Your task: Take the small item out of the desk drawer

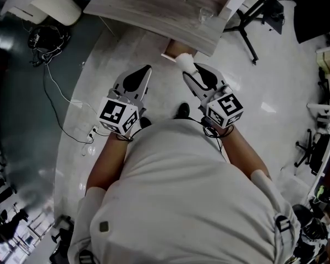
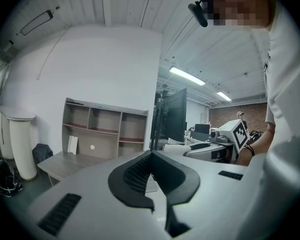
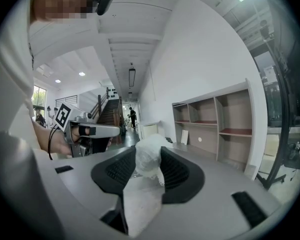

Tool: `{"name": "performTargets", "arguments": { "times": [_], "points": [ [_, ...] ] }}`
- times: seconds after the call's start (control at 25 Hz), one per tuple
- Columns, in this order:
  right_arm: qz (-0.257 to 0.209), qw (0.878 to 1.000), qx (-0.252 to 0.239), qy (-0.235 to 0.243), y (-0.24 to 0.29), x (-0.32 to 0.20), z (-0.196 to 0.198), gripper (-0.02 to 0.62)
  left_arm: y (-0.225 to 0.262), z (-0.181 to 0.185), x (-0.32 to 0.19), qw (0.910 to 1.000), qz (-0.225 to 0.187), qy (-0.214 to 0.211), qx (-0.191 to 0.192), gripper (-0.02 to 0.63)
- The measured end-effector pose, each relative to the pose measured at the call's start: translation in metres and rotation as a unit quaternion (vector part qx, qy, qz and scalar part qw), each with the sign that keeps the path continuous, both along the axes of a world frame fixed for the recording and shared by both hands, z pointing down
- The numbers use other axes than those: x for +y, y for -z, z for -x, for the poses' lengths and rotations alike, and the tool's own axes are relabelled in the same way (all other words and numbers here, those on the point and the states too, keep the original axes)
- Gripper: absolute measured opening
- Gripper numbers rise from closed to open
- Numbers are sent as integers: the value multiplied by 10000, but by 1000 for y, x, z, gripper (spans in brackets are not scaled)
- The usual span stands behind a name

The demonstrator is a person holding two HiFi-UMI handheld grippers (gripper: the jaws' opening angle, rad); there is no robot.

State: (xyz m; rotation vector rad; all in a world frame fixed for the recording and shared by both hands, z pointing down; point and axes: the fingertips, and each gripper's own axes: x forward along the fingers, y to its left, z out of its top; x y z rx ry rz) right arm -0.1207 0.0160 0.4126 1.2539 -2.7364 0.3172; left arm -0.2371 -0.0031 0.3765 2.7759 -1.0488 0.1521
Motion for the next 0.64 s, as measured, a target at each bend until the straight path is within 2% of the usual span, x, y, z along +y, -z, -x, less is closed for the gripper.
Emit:
{"name": "performTargets", "arguments": {
  "times": [0.64],
  "points": [
    [-41,10000,33,0,3,-5,6,161,0,5,-10,9999,-51,-119,14,15]
  ]
}}
